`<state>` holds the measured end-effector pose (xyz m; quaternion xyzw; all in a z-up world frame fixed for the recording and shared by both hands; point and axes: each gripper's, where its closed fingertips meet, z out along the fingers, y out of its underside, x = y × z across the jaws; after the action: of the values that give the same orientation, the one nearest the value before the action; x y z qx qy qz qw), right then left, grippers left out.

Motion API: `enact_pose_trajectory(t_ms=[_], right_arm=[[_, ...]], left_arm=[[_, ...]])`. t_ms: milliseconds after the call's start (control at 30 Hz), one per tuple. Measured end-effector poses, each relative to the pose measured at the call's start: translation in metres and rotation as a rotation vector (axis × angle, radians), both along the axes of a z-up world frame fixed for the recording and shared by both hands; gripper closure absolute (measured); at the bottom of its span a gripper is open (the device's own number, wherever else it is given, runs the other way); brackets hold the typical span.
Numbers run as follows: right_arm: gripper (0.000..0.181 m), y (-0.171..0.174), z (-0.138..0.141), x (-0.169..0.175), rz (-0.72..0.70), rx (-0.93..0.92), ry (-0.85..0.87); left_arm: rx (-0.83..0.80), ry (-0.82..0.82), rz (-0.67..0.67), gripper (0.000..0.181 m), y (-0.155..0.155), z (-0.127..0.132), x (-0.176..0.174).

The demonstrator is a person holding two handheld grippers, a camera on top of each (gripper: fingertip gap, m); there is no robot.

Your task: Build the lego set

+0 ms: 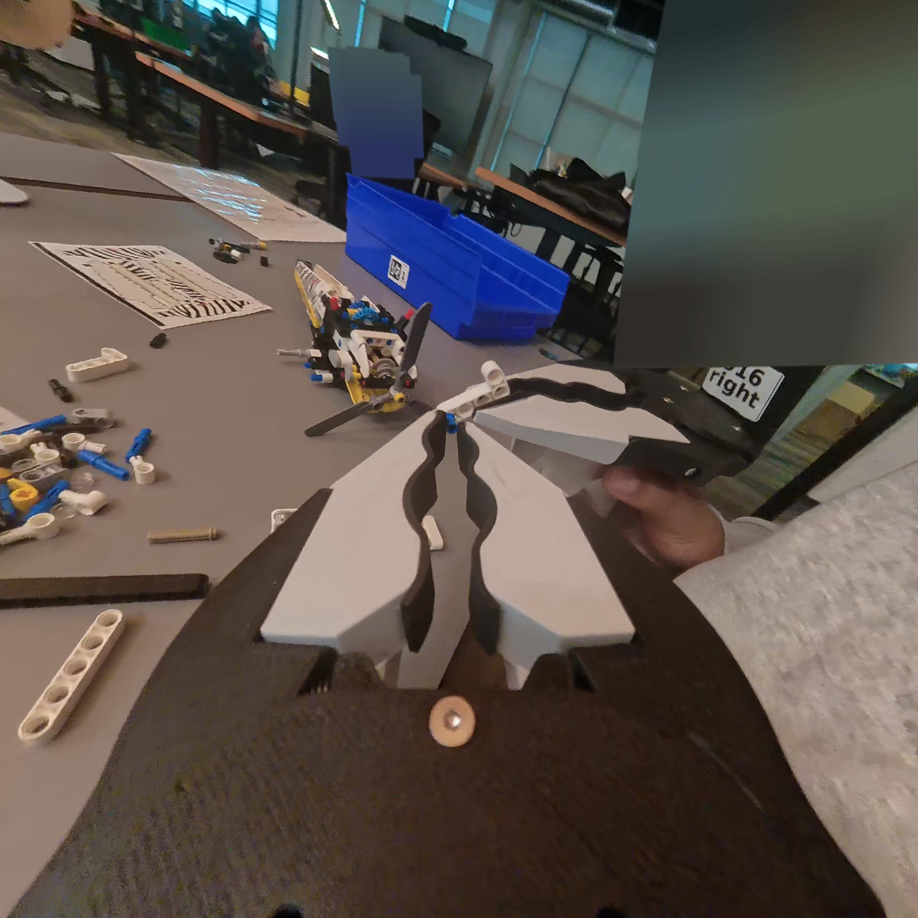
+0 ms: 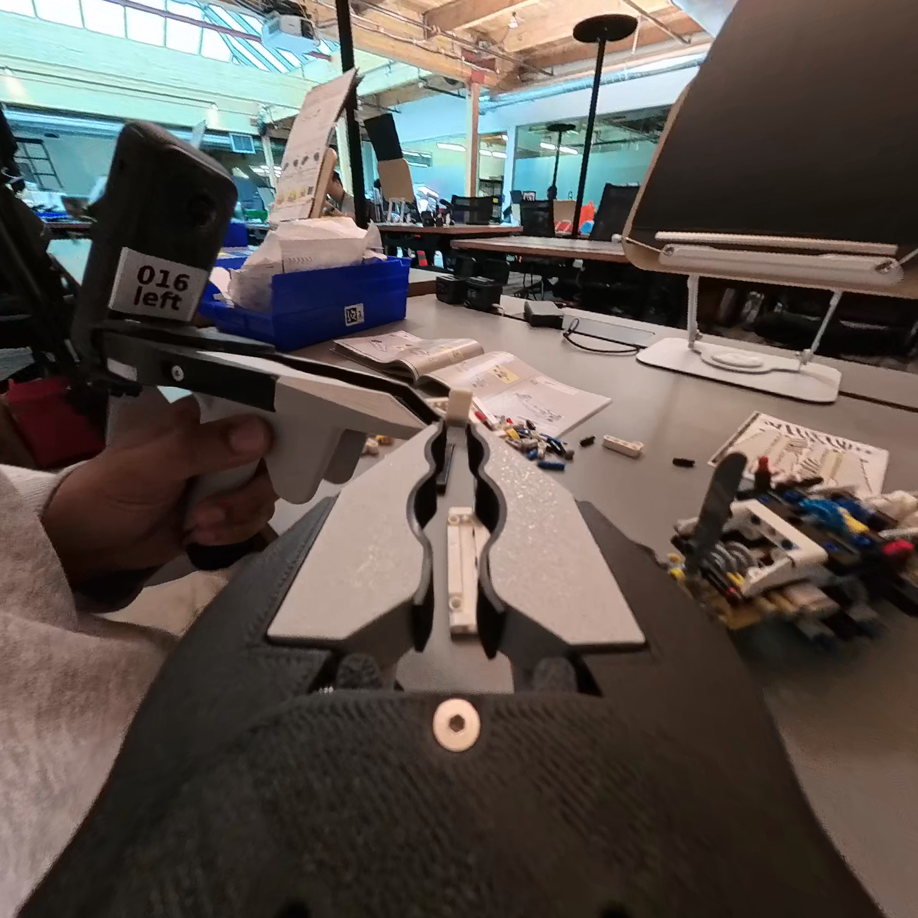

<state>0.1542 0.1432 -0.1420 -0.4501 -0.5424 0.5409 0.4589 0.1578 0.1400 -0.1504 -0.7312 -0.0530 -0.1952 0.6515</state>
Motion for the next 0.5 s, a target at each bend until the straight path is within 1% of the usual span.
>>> enact_pose_trajectory(t_ms=[67,200,367,433,500], right_arm=[[0.173,0.003,-0.006,0.005,-0.011,-0.020,-0.030],[0.162,0.011,-0.014,0.013,-0.028,-0.090,-0.082],[0.144,0.010,-0.020,0.013,0.037,-0.248,-0.139],[0.144,0.010,-0.025,0.011,0.046,-0.291,-0.171],[0.152,0.011,-0.031,0.009,0.050,-0.300,-0.205]], left_arm=[[-0.010,0.008,-0.020,0.181,0.004,-0.003,0.000],[-0.045,0.082,-0.037,0.181,0.010,-0.013,0.001],[-0.066,0.175,-0.032,0.181,0.013,-0.019,0.005],[-0.066,0.214,-0.021,0.181,0.012,-0.020,0.007],[-0.059,0.227,-0.007,0.181,0.011,-0.020,0.007]])
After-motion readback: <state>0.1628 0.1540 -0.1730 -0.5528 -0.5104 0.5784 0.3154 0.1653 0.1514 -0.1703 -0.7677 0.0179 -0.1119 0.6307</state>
